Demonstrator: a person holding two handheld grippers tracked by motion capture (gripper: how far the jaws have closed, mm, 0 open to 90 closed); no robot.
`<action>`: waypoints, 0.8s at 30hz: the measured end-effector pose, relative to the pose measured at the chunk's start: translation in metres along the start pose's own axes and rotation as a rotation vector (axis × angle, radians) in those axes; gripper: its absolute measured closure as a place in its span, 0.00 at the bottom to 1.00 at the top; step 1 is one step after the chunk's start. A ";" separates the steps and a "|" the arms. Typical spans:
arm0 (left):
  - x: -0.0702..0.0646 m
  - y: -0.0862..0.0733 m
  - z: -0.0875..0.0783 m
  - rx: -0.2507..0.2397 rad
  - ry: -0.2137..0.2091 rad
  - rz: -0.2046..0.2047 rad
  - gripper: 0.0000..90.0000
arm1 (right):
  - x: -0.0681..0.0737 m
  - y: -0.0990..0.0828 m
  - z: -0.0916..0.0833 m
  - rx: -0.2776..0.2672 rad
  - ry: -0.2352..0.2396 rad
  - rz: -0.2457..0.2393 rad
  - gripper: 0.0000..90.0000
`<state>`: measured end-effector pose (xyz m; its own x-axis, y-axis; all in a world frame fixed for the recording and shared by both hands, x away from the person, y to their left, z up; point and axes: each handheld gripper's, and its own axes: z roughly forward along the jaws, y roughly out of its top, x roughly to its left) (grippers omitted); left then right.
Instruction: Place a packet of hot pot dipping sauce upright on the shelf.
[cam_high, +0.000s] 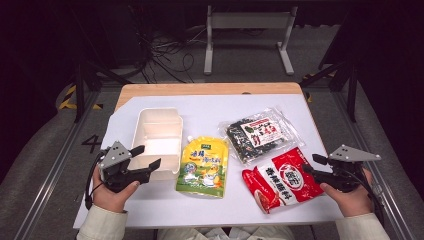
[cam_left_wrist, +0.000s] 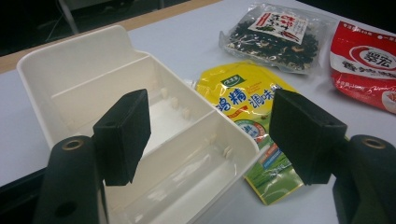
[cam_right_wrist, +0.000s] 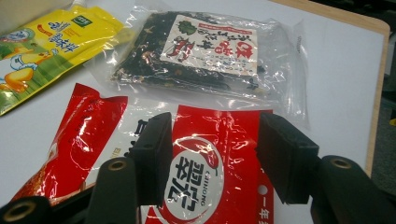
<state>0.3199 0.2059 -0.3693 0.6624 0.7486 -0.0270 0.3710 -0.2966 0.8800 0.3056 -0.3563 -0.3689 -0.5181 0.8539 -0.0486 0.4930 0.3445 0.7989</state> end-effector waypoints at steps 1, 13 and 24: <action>-0.001 0.000 0.000 0.001 -0.001 -0.004 0.33 | 0.000 0.000 -0.002 -0.002 -0.006 0.003 0.48; -0.010 0.007 0.004 0.015 -0.016 0.018 0.32 | -0.004 -0.003 -0.005 0.098 -0.026 0.061 0.27; -0.011 0.007 0.006 0.028 -0.016 0.027 0.32 | -0.006 -0.015 0.008 0.175 -0.022 0.097 0.26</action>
<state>0.3196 0.1921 -0.3661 0.6830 0.7303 -0.0112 0.3709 -0.3336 0.8667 0.3067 -0.3633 -0.3853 -0.4474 0.8943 0.0091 0.6551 0.3208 0.6841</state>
